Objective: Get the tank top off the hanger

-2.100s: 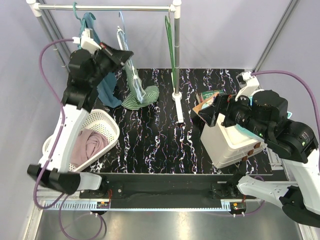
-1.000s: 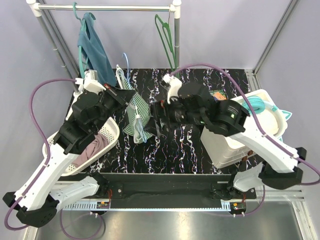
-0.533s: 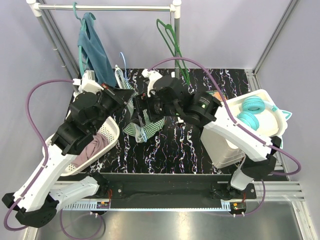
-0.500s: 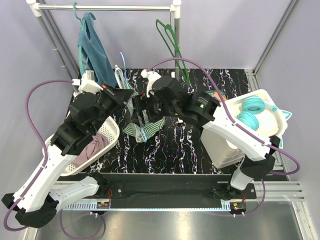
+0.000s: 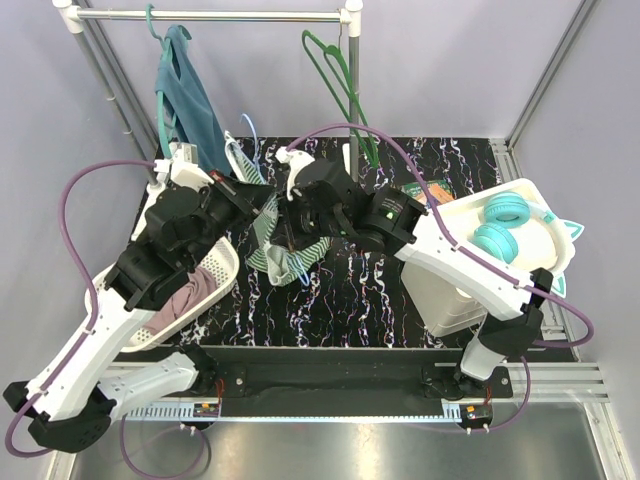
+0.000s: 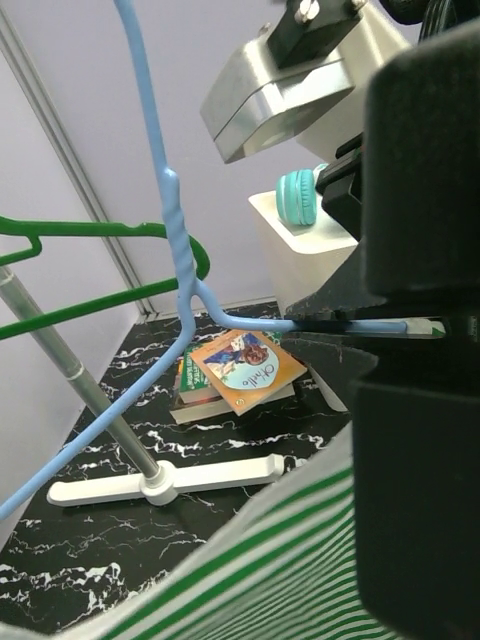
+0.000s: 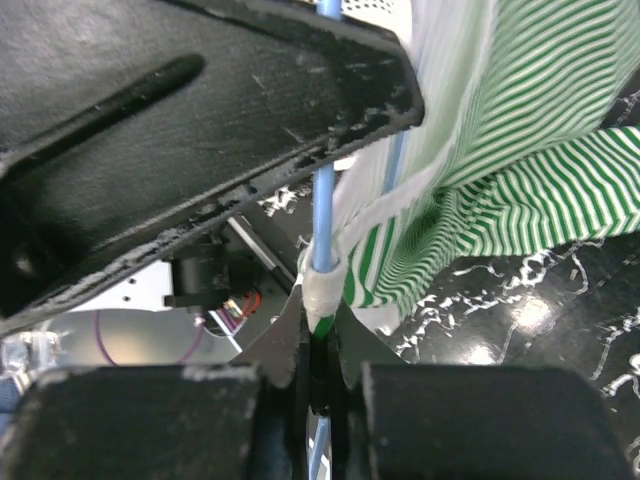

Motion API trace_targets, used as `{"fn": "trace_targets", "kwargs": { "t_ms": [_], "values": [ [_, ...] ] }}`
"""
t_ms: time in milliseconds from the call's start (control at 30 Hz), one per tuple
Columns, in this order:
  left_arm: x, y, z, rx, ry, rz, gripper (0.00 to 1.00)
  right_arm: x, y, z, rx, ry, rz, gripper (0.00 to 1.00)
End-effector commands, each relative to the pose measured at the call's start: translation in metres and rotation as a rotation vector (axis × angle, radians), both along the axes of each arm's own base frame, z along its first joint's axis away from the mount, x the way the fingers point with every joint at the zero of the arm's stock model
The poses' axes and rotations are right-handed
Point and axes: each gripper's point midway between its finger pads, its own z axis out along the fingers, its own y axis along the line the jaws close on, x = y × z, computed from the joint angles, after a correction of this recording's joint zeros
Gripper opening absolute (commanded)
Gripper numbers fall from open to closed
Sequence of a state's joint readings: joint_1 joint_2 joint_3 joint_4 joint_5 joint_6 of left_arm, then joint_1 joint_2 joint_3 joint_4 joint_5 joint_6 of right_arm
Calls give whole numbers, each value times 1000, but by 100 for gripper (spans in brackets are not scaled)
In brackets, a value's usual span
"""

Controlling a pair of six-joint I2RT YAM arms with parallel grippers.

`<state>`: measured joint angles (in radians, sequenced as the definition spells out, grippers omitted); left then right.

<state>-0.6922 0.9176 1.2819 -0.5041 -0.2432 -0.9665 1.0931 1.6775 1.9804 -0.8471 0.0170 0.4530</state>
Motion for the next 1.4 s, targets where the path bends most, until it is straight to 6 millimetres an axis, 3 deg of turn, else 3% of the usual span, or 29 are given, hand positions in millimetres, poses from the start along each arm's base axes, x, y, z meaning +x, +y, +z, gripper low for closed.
{"fn": "trace_targets", "kwargs": {
  "t_ms": [0, 100, 133, 200, 267, 300, 333, 367, 433, 467, 500, 567, 700, 767, 933, 1067, 1233, 1367],
  "values": [
    [-10, -13, 22, -37, -64, -80, 0, 1, -9, 21, 55, -39, -31, 0],
    [-14, -9, 30, -4, -107, -89, 9, -1, -15, 20, 54, -39, -32, 0],
    [-15, -6, 35, 4, -128, -88, 26, -4, -20, 23, 62, -43, -32, 0],
    [-22, 4, 43, 54, -187, -85, 44, -9, -27, 12, 36, -37, -24, 0],
    [-29, 12, 53, 94, -238, -88, 65, -19, -41, 17, 47, -45, 4, 0],
    [-34, 21, 52, 147, -261, -82, 69, -23, -47, 5, 22, -37, 16, 0],
    [-37, 28, 56, 165, -271, -66, 72, -32, -58, 15, 50, -52, 29, 0],
    [-40, 37, 47, 216, -252, -55, 75, -35, -65, 6, 32, -47, 30, 0],
    [-41, 52, 47, 254, -237, -4, 75, -51, -83, 19, 83, -59, 64, 0],
    [-42, 58, 40, 300, -219, 5, 75, -55, -88, 11, 73, -56, 76, 0],
    [-42, 60, 40, 318, -215, 14, 75, -63, -100, 22, 109, -70, 87, 0],
    [-42, 64, 32, 357, -182, 18, 71, -73, -109, 19, 120, -65, 111, 0],
    [-38, 39, 31, 412, -185, -105, 66, -92, -135, 30, 180, -78, 127, 0],
    [-30, 23, 22, 465, -167, -176, 67, -96, -141, 31, 193, -69, 124, 0],
    [-21, 11, 32, 491, -205, -212, 64, -102, -160, 31, 195, -46, 85, 0],
    [-18, -10, 34, 485, -245, -298, 68, -105, -167, 32, 209, -29, 63, 0],
    [-6, -23, 16, 490, -196, -316, 70, -110, -171, 37, 224, -27, 72, 0],
    [5, -24, 7, 511, -167, -285, 61, -112, -174, 39, 222, -31, 81, 0]
  ]
}}
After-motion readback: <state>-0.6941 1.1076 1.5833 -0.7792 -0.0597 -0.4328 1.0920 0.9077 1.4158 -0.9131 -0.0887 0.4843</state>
